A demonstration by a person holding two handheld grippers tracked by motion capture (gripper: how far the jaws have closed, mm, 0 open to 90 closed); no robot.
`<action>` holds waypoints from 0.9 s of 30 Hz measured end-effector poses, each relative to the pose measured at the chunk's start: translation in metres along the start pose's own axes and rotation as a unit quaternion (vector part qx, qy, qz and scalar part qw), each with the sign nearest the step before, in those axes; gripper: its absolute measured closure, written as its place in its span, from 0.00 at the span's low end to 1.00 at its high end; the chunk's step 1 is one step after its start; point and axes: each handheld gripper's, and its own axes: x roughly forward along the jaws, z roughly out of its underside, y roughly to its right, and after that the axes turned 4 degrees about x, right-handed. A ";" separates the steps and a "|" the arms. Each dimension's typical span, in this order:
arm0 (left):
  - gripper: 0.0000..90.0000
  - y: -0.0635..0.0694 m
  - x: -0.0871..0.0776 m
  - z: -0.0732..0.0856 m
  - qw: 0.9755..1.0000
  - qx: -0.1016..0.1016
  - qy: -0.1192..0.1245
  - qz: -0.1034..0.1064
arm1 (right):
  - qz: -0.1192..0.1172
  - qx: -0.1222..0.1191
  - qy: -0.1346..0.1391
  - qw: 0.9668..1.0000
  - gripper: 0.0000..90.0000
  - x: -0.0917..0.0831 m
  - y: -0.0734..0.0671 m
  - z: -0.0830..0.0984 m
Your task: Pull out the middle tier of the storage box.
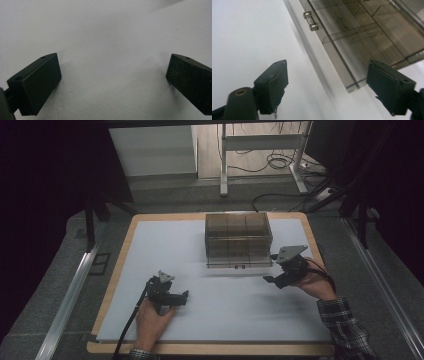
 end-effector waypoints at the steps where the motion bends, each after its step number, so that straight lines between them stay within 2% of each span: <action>1: 0.00 0.000 0.000 0.000 1.000 0.000 0.000 0.000 | 0.001 0.002 0.002 1.000 0.18 0.000 0.000 0.002; 2: 0.00 0.000 0.000 0.000 1.000 -0.002 0.000 0.000 | 0.001 0.002 0.002 1.000 0.18 0.000 0.000 0.002; 3: 0.00 0.000 0.000 0.000 1.000 -0.002 0.000 0.000 | 0.008 0.018 -0.001 1.000 0.16 -0.001 -0.003 0.006; 6: 0.00 0.000 0.000 0.000 1.000 -0.002 0.000 0.000 | 0.012 0.027 0.002 1.000 0.14 -0.002 -0.004 0.009; 11: 0.00 0.000 0.000 0.000 1.000 -0.002 0.000 0.000 | 0.020 0.068 -0.001 0.997 0.09 -0.001 -0.009 0.023; 17: 0.00 0.000 0.000 0.000 1.000 -0.002 0.000 0.000 | 0.026 0.087 -0.006 0.996 0.06 -0.001 -0.014 0.036; 20: 0.00 0.000 0.000 0.000 1.000 -0.001 0.000 0.000 | 0.026 0.105 -0.006 0.994 0.04 0.000 -0.018 0.047; 27: 0.00 0.000 0.000 0.000 1.000 -0.001 0.000 0.000 | 0.028 0.123 -0.004 0.992 0.02 0.001 -0.026 0.064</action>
